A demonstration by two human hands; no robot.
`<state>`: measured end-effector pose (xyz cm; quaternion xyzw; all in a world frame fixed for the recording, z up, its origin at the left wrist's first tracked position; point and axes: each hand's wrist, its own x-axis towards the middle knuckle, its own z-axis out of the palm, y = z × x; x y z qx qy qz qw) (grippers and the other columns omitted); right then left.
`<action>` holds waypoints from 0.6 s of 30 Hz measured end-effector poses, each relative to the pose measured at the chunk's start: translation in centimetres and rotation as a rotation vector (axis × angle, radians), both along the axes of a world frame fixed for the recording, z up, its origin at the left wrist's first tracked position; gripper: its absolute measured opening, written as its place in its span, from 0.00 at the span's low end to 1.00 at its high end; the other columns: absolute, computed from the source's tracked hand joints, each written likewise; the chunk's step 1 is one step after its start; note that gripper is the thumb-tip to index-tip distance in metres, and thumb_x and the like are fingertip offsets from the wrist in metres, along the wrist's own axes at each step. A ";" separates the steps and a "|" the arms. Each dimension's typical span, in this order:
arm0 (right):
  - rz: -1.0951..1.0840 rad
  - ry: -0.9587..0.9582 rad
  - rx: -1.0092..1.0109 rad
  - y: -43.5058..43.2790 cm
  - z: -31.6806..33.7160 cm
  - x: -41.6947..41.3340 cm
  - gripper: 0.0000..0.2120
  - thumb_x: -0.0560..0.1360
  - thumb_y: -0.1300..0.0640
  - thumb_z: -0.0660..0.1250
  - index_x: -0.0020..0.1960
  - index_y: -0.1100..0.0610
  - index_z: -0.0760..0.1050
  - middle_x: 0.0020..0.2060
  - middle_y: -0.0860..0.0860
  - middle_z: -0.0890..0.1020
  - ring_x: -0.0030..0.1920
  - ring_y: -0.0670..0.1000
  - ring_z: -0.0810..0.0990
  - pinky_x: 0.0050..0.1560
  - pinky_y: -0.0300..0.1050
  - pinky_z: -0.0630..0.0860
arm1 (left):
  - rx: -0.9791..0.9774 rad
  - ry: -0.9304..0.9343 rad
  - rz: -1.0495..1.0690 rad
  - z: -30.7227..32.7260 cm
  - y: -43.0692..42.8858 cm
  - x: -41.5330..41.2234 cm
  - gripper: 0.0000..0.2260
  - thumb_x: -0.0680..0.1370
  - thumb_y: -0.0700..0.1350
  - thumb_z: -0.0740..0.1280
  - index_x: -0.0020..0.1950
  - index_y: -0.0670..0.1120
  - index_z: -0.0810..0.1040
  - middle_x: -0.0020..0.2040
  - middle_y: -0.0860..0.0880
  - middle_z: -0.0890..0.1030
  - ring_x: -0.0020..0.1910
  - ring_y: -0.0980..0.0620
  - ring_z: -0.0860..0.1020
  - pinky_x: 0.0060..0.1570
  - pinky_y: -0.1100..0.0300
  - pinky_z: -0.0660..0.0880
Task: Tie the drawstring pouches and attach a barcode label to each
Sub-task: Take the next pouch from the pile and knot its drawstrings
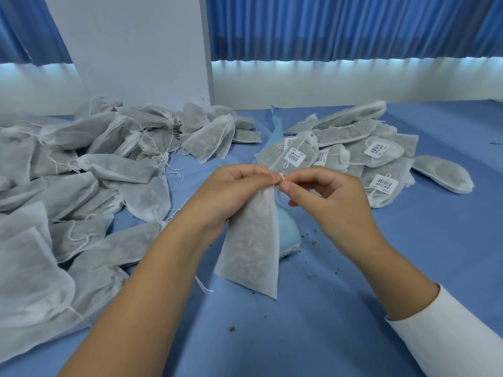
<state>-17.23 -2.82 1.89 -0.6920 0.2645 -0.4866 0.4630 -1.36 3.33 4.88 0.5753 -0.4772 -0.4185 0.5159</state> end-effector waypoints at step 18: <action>0.020 -0.063 0.104 -0.3 -0.1 0.0 0.06 0.74 0.62 0.72 0.40 0.53 0.84 0.38 0.48 0.86 0.39 0.42 0.82 0.40 0.34 0.78 | -0.035 -0.050 0.030 -0.1 -0.1 -0.1 0.06 0.73 0.48 0.74 0.36 0.54 0.85 0.36 0.58 0.83 0.36 0.65 0.78 0.36 0.72 0.70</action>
